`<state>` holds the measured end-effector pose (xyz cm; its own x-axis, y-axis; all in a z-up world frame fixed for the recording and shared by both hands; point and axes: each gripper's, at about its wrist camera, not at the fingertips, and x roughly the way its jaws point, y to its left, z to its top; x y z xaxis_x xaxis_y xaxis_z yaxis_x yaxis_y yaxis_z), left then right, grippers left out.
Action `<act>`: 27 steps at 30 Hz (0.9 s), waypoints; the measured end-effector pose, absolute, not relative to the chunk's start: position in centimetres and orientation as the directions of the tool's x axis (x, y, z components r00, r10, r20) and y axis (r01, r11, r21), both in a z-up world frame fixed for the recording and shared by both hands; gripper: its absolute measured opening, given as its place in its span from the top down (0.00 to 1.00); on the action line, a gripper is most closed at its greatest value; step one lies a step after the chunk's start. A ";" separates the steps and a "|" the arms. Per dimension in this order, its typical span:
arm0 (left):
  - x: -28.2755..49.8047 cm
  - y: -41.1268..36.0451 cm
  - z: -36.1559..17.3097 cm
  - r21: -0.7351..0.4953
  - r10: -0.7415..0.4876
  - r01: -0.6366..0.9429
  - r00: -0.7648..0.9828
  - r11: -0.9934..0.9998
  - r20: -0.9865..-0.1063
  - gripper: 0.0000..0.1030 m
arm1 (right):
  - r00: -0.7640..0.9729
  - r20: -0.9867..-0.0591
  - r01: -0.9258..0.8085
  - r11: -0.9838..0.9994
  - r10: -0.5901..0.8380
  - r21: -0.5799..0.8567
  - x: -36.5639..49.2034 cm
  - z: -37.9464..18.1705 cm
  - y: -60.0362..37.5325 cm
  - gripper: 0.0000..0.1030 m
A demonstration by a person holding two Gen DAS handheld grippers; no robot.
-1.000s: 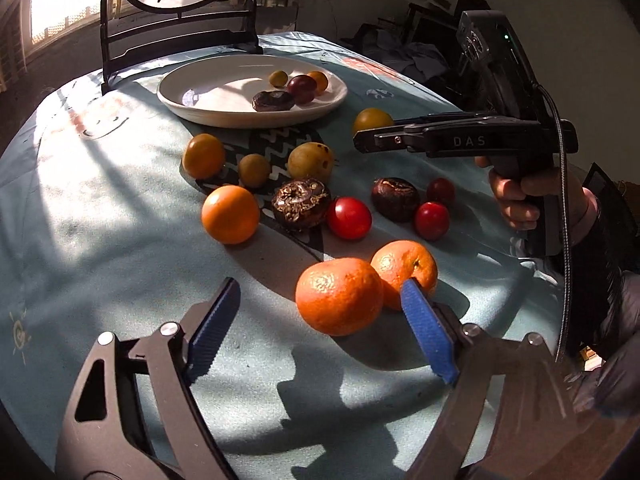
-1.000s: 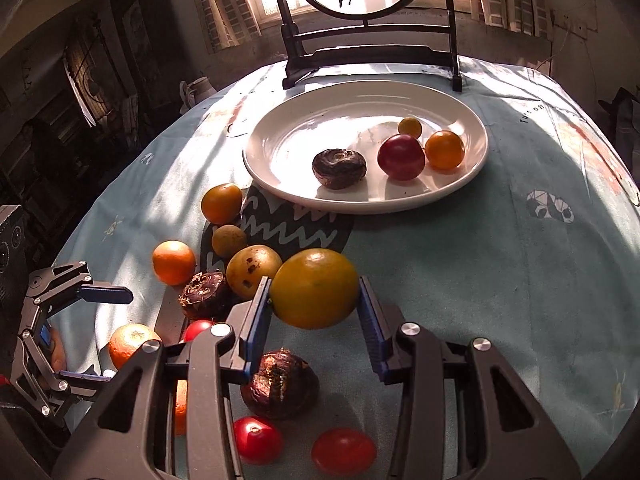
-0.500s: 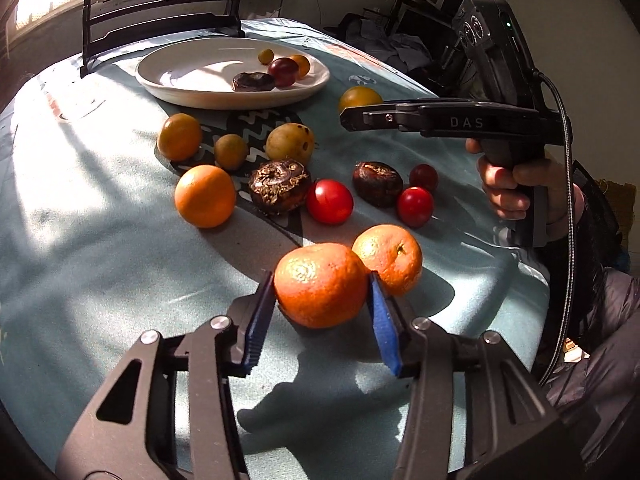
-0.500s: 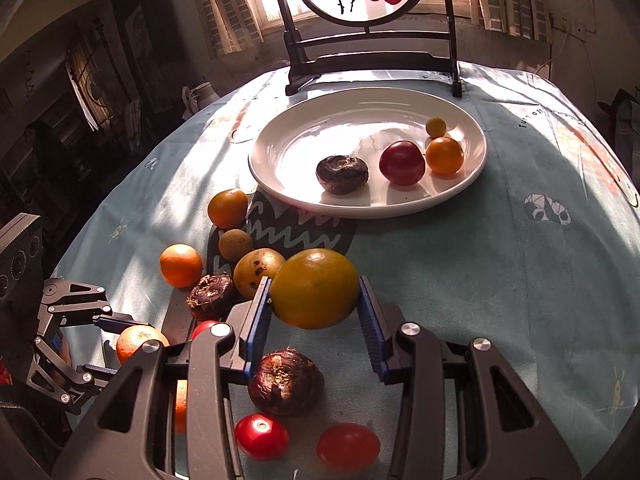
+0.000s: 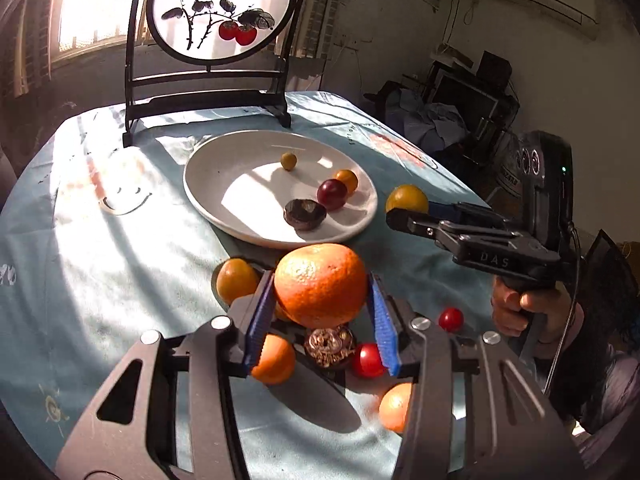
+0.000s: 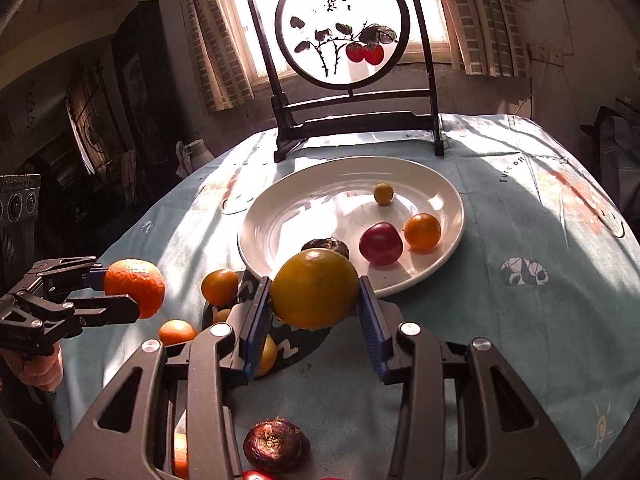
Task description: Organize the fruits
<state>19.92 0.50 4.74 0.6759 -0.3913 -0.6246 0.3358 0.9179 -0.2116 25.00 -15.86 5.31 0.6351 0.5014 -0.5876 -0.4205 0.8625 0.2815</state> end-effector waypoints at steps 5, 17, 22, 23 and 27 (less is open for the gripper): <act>27.5 -0.3 5.0 -0.193 -0.309 0.243 0.701 0.951 -0.642 0.55 | 0.638 -0.600 -0.392 0.875 0.482 0.285 29.2 5.1 -15.1 0.59; 29.8 0.0 4.0 -0.057 -0.105 0.089 0.770 0.994 -0.629 0.06 | 0.669 -0.579 -0.397 0.882 0.467 0.253 31.0 5.6 -14.6 0.34; 26.6 0.8 4.8 -0.085 -0.115 0.080 0.790 0.993 -0.603 0.02 | 0.653 -0.559 -0.426 0.858 0.511 0.288 29.0 6.9 -15.5 0.34; 26.0 0.9 4.6 -0.089 -0.119 0.081 0.787 0.993 -0.606 0.02 | 0.640 -0.550 -0.436 0.843 0.536 0.315 28.4 6.8 -15.7 0.34; 23.5 1.2 3.6 -0.071 -0.098 0.068 0.782 0.995 -0.616 0.02 | 0.611 -0.544 -0.429 0.818 0.575 0.382 26.5 5.9 -16.0 0.34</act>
